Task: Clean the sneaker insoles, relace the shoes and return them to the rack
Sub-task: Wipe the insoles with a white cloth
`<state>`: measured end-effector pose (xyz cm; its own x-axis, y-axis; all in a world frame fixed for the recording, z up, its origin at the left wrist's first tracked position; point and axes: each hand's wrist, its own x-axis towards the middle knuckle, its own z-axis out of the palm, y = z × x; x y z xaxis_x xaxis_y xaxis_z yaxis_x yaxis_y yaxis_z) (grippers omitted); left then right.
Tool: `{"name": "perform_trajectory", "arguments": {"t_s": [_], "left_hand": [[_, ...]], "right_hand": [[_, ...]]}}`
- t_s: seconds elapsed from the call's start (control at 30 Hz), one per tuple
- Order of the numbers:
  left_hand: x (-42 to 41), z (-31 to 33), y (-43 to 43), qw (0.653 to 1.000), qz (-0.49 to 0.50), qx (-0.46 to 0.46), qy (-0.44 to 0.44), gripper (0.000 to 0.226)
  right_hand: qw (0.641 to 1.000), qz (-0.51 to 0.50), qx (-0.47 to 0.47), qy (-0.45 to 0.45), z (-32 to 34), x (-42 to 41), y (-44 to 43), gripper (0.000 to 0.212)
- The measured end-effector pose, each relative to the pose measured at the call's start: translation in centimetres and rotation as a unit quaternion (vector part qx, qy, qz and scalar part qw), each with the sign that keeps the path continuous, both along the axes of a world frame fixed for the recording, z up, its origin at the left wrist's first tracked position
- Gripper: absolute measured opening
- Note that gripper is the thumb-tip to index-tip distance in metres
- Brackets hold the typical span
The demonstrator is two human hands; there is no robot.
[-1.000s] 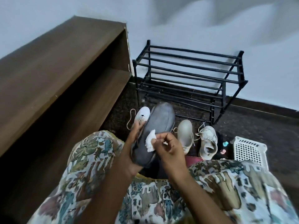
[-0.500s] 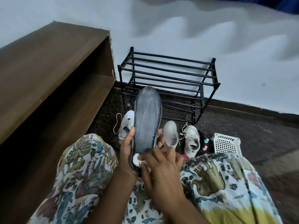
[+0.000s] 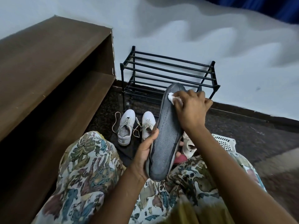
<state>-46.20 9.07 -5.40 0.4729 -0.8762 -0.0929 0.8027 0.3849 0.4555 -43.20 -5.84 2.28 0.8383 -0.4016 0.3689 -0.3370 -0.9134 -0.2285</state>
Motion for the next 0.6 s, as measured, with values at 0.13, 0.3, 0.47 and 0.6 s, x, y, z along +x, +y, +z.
{"name": "perform_trajectory", "arguments": {"t_s": [0.13,0.3,0.47,0.6], "left_hand": [[-0.2,0.7,0.2,0.997,0.028,-0.04,0.062,0.049],[-0.2,1.1,0.0,0.997,0.017,-0.019,0.069,0.073],[-0.2,1.3,-0.1,0.999,0.005,-0.002,0.045,0.087],[0.1,0.7,-0.1,0.998,0.066,0.006,0.022,0.056]], "right_hand": [[0.994,0.11,-0.002,-0.009,-0.5,-3.4,2.2,0.019],[0.973,0.222,0.061,0.024,-2.5,-10.3,5.7,0.018],[0.975,0.214,0.063,-0.011,-2.7,-9.4,5.0,0.02],[0.988,0.146,0.011,-0.041,-0.9,-4.2,2.9,0.022]]}}
